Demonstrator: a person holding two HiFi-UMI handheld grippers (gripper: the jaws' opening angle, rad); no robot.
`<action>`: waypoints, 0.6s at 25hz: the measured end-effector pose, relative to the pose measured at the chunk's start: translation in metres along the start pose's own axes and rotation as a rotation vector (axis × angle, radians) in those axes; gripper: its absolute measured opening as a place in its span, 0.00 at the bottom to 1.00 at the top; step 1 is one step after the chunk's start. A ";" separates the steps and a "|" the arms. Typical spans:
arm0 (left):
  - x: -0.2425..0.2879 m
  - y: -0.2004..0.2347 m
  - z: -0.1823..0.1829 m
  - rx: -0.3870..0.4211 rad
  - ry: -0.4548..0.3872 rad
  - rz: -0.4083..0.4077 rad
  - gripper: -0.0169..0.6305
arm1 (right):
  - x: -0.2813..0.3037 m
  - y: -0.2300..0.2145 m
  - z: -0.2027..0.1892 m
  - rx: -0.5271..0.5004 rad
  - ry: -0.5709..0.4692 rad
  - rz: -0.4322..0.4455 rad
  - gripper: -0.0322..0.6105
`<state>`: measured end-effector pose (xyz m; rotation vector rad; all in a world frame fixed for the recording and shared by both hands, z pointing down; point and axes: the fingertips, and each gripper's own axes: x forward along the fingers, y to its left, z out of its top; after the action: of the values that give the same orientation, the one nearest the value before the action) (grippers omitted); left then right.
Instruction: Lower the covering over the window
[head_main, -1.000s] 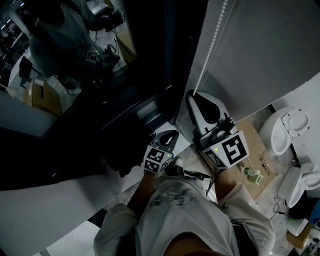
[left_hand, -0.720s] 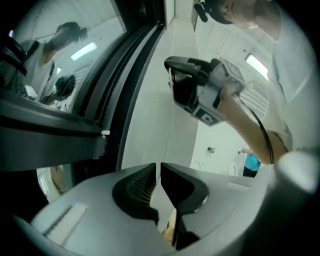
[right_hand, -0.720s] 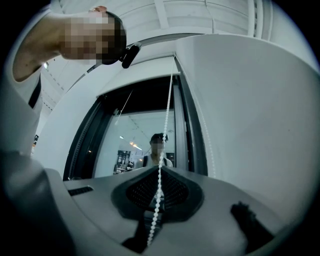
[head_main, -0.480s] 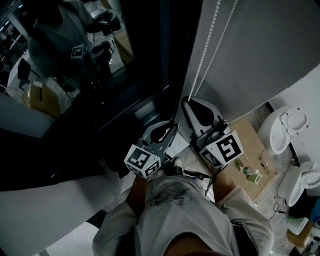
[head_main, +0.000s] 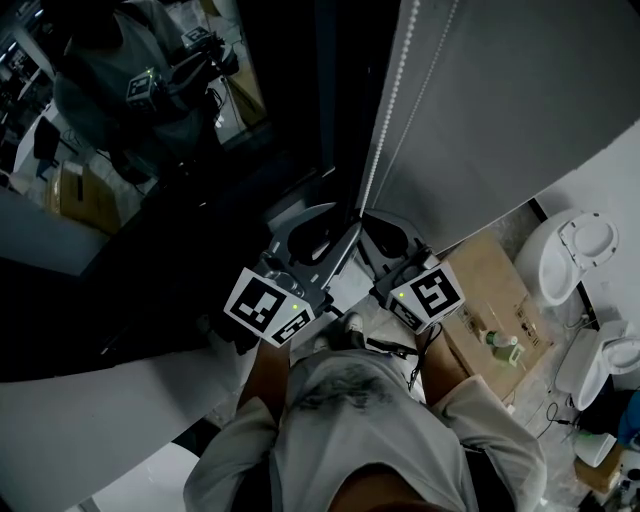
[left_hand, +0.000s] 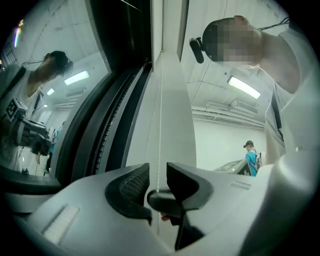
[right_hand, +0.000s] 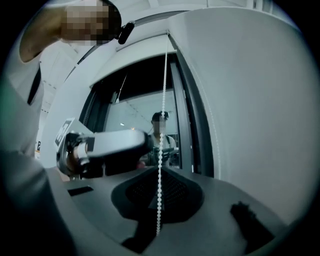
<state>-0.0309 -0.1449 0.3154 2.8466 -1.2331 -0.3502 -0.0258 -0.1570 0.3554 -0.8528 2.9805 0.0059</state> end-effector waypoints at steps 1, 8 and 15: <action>0.002 -0.001 0.003 0.008 -0.003 -0.003 0.20 | 0.000 0.002 -0.007 0.008 0.013 0.004 0.09; 0.020 0.000 0.014 0.052 -0.005 -0.007 0.21 | 0.003 0.013 -0.049 0.058 0.092 0.033 0.09; 0.026 -0.002 0.025 0.075 -0.042 -0.007 0.08 | 0.002 0.015 -0.070 0.065 0.137 0.039 0.09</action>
<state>-0.0178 -0.1609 0.2859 2.9218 -1.2703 -0.3741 -0.0379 -0.1461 0.4247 -0.8196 3.1036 -0.1530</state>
